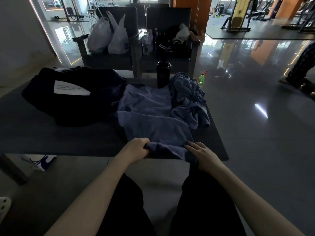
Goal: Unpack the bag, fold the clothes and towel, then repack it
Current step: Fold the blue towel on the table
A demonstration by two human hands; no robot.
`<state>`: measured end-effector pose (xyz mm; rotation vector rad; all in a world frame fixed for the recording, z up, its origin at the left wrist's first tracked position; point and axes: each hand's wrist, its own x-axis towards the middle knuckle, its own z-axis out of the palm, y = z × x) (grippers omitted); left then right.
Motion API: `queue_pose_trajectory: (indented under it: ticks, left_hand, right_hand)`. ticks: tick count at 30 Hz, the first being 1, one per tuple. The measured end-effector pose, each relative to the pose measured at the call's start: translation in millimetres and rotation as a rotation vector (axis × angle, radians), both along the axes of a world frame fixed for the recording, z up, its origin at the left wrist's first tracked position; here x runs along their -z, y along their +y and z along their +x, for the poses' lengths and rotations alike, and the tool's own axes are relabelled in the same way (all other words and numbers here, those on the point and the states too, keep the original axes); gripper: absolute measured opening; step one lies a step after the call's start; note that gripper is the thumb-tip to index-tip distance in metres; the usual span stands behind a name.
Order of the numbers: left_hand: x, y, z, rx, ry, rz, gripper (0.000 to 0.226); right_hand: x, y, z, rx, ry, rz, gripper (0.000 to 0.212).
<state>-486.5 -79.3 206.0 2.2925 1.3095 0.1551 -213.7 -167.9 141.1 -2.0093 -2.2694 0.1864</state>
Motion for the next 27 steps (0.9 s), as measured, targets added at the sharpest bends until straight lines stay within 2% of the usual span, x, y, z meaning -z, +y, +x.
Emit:
queue_pose_trajectory:
  ticks: [3,5,9,12,15,21,24,27]
  left_hand:
    - [-7,4,-10,-0.104,-0.123,-0.088,0.024]
    - [-11,5,-16,-0.138,-0.151,-0.075,0.025]
    - [-20,4,-24,-0.230,-0.250,-0.042,0.023]
    - [-27,4,-29,-0.276,-0.264,-0.004,0.029]
    - [-39,3,-34,-0.287,-0.217,-0.033,0.027]
    - [-61,-1,-50,-0.164,-0.185,-0.374,0.022]
    - [-60,-3,-61,-0.157,-0.309,-0.506,0.037]
    - [-60,-9,-71,-0.159,-0.446,-0.645,0.031]
  right_hand:
    - [4,-1,-4,0.014,0.096,0.121,0.060]
    - [-1,-4,-8,0.045,0.141,0.134,0.045]
    - [-18,-5,-13,0.200,0.205,0.096,0.033]
    - [-30,-6,-19,0.317,0.409,0.112,0.014]
    - [-40,-7,-24,0.440,0.544,0.112,0.028]
    - [-56,-7,-28,0.447,0.578,0.089,0.007]
    - [-61,-11,-29,0.416,0.584,0.102,0.009]
    - [-67,-12,-30,0.421,0.612,0.133,0.007]
